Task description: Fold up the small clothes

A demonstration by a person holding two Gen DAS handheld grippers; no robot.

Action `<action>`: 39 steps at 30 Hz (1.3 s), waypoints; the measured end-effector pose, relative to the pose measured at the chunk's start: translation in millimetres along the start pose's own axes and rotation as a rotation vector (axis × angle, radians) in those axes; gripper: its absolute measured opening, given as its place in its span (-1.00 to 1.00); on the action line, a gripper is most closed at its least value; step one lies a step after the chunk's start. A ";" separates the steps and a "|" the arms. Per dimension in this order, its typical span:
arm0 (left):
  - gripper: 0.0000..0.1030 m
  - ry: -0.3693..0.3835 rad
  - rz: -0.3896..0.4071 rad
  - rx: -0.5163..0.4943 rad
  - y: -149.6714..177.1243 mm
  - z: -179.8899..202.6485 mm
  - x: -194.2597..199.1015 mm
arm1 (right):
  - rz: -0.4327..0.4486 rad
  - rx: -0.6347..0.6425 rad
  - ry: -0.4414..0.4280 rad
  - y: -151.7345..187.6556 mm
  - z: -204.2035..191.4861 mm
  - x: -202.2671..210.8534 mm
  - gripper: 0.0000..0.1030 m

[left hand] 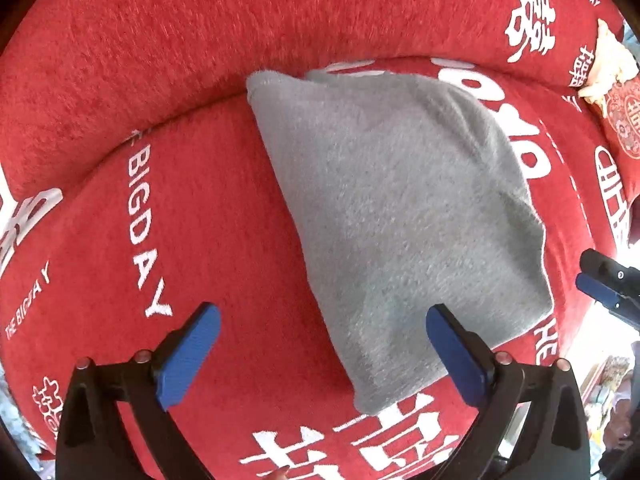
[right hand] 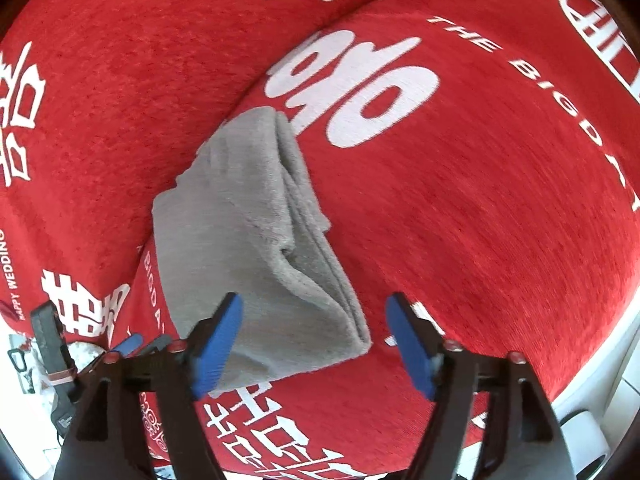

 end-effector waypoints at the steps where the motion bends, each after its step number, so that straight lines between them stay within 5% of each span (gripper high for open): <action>1: 1.00 -0.007 0.001 -0.003 -0.7 -0.2 0.7 | -0.001 0.013 0.001 -0.7 -2.7 -1.3 0.65; 4: 1.00 -0.026 -0.004 -0.010 -2.7 -1.7 1.8 | -0.007 0.053 0.006 -1.9 -10.7 -4.9 1.00; 17: 1.00 -0.042 -0.096 0.038 3.0 -14.4 -15.9 | -0.074 0.077 -0.014 3.3 -17.7 -13.3 1.00; 27: 1.00 -0.100 -0.062 0.073 -7.8 -17.8 -20.1 | -0.140 0.022 -0.033 1.0 1.2 -25.2 1.00; 39: 1.00 -0.086 -0.076 0.134 -9.7 -19.1 -29.2 | -0.212 0.011 -0.047 -16.6 4.3 -42.0 1.00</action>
Point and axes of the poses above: each gripper's, at about its wrist camera, not at the fingertips, and x roughly against the way its jaws point, z to its right, y to its underside, the point moved 7 cm from there along -x, roughly the way its jaws point, and after that the axes turned 11 degrees about -y, right-handed, at the moved point
